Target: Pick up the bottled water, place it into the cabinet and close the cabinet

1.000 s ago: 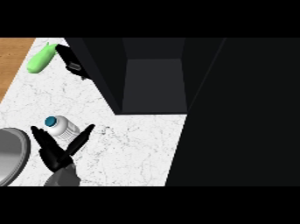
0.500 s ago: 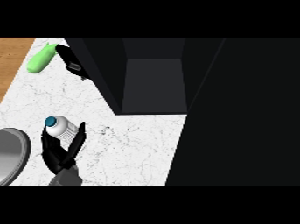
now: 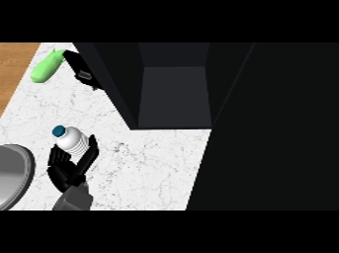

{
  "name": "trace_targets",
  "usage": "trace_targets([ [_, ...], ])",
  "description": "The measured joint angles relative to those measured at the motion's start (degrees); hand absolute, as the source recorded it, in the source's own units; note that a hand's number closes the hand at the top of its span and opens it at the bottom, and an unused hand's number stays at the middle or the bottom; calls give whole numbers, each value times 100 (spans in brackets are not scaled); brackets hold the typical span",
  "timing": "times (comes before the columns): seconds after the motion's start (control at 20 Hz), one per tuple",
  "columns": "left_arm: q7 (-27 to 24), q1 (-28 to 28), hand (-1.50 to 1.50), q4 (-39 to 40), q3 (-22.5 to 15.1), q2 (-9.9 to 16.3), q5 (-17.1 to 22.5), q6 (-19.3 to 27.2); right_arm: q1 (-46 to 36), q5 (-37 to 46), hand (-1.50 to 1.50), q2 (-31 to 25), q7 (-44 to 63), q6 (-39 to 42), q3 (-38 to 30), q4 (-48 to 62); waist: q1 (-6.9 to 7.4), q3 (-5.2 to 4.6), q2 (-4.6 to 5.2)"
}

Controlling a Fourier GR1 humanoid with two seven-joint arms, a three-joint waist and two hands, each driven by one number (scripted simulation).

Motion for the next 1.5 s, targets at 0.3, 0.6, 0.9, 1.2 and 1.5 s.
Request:
trace_targets([
  [0.3, 116, -62, 150, -41, -323, 69, -189, -486, 19, -48, -150, -85, -153, 0, -59, 38, -7, 0, -3],
  [0.6, 694, 133, 150, -113, -1564, 255, -925, -2026, -141, -101, -150, -76, -196, -19, -65, 107, -35, -2, -25],
  [0.9, 1083, 565, 150, -903, -2148, 470, -1237, -2641, -209, -66, -150, -39, -32, -116, -11, 80, 41, 2, -22],
  [1.2, 2060, 980, 150, -2231, -2426, 502, -1120, -2654, -86, -21, -150, -147, -31, -164, 87, 40, 52, 5, -22],
  [1.5, 2756, 1108, 150, -3255, -2676, 318, -1231, -2202, -95, -8, -150, -163, -21, -177, 49, 26, 42, 4, -13],
])
